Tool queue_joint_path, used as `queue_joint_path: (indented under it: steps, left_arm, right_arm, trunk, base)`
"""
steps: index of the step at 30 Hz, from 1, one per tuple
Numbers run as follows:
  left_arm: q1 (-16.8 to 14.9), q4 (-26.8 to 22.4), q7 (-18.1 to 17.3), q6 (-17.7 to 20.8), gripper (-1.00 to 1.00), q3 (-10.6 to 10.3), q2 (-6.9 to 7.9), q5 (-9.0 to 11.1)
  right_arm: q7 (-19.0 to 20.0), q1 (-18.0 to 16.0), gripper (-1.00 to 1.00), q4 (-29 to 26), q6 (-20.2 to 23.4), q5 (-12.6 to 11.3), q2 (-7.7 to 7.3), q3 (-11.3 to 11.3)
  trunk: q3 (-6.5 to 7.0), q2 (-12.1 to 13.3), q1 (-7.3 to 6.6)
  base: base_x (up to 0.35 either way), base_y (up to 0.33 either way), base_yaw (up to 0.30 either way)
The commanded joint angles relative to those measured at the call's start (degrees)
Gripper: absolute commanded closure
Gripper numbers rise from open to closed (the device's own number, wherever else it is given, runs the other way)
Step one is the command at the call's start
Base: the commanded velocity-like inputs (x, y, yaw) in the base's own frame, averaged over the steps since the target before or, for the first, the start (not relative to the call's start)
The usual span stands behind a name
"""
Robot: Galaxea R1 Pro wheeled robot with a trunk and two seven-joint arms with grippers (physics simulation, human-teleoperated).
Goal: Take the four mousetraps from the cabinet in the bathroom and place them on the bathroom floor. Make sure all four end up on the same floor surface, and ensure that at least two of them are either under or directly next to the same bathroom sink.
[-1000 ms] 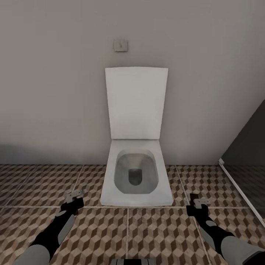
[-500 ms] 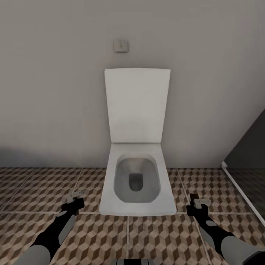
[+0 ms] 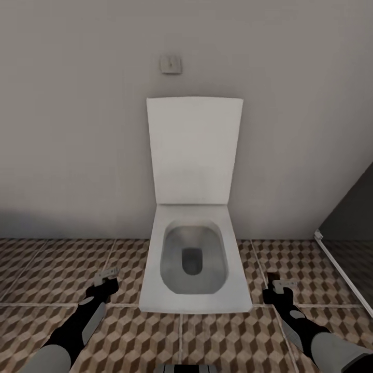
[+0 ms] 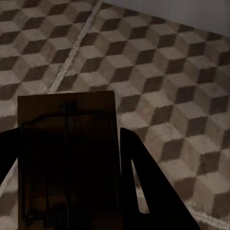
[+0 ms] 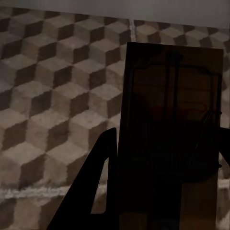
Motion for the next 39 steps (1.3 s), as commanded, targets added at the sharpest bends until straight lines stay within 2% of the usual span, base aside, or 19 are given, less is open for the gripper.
queue_joint_path:
  steps: [1, 39]
  left_arm:
    - [0.0, -0.1, 0.7, 0.3, 1.0, -0.5, 0.08, 0.2]
    - [0.0, -0.1, 0.2, 0.3, 1.0, -0.5, 0.06, 0.3]
  right_arm:
    - [0.2, 0.0, 1.0, 0.0, -0.2, -0.6, -0.02, 0.5]
    - [0.2, 0.0, 1.0, 0.0, -0.2, -0.6, -0.02, 0.5]
  trunk:
    - [-0.05, 0.0, 0.0]
    - [-0.05, 0.0, 0.0]
  base:
    - [0.102, 0.017, 0.0]
    - [0.005, -0.027, 0.0]
